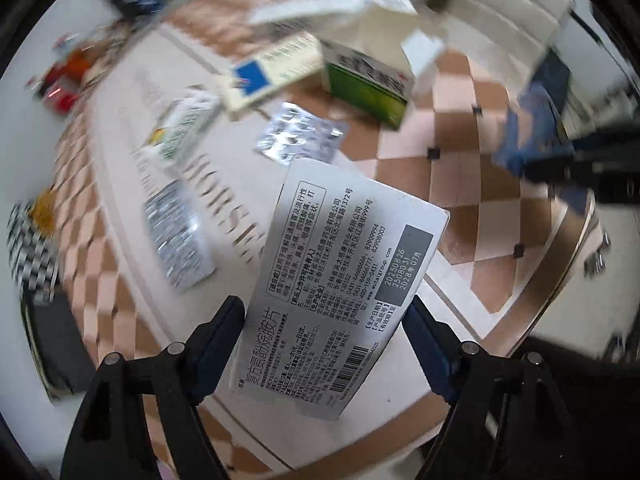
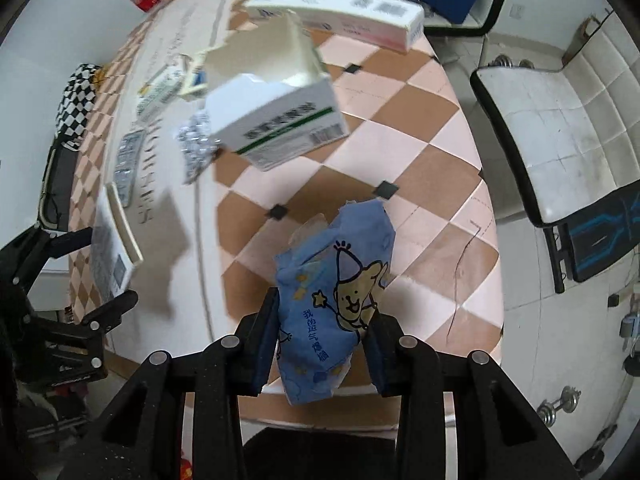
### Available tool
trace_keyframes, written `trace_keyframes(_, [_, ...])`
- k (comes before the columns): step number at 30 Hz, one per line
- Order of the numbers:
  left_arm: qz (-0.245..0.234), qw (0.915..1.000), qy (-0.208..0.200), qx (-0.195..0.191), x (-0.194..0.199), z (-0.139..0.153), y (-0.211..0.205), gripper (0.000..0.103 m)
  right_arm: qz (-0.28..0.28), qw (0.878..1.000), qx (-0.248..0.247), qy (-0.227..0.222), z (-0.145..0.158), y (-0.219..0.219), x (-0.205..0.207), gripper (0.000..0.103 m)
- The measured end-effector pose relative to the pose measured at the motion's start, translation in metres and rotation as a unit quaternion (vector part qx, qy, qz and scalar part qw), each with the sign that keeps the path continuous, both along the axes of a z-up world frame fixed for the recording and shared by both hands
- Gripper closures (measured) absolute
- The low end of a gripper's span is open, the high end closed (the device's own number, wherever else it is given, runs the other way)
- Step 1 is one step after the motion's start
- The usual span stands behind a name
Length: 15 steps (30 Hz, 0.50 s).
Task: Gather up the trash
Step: 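Carry both items to the trash bin and open both tools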
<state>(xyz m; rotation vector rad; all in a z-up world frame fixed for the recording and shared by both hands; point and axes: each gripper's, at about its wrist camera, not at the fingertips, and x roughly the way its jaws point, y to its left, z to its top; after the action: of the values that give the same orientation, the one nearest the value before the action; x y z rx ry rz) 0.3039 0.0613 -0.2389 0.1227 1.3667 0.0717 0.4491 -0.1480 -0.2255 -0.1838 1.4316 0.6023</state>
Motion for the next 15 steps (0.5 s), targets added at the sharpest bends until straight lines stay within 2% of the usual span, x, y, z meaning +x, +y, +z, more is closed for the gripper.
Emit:
trace_keyframes(3, [0.048,0.9981,-0.038,-0.002,-0.024,0.019,-0.009,0.024,-0.002,1.000,0.017,-0.017,0.018,-0.002,-0.027,0.064])
trace_keyframes(8, [0.113,0.9886,-0.098,-0.018,-0.091,0.055,-0.029,0.024,-0.006,0.998,0.039,-0.048,0.044,-0.011,-0.093,0.064])
trace_keyframes(12, [0.182,0.9762,-0.104,-0.058,-0.151,0.061,-0.038,0.024,-0.021,0.997,0.045,-0.060,0.052,-0.029,-0.163,0.064])
trace_keyframes(15, [0.227,0.9647,-0.089,-0.099,-0.198,0.047,-0.048,0.024,-0.041,0.997,0.045,-0.045,0.046,-0.045,-0.220,0.064])
